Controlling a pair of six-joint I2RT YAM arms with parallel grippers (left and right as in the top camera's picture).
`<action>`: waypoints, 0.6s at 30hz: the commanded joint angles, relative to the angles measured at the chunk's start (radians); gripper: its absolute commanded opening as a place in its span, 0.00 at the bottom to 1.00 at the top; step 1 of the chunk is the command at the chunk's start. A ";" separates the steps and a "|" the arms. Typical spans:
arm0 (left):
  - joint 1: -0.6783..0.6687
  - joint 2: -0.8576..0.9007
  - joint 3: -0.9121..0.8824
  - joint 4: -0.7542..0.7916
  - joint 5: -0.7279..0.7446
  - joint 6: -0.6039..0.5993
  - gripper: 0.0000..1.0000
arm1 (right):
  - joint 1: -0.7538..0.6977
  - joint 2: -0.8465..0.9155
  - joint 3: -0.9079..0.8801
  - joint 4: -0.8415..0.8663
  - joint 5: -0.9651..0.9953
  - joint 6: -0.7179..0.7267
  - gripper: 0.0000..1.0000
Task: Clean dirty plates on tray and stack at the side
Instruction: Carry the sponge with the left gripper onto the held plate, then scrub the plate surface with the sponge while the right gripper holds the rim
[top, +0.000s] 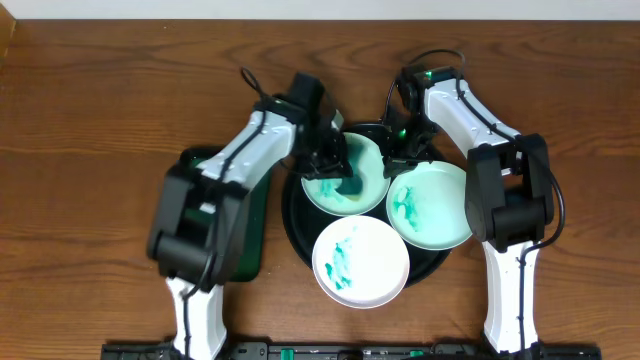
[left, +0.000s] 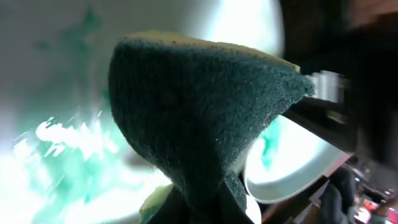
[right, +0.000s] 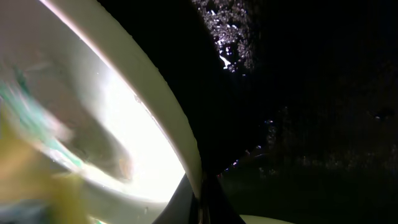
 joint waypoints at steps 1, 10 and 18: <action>-0.023 0.048 0.012 0.036 0.095 -0.026 0.07 | -0.009 0.018 -0.013 -0.010 0.040 -0.015 0.01; -0.051 0.100 0.012 0.039 -0.003 -0.074 0.07 | -0.010 0.018 -0.013 -0.021 0.040 -0.014 0.01; -0.030 0.100 0.013 -0.142 -0.375 -0.077 0.07 | -0.010 0.018 -0.013 -0.027 0.040 -0.014 0.01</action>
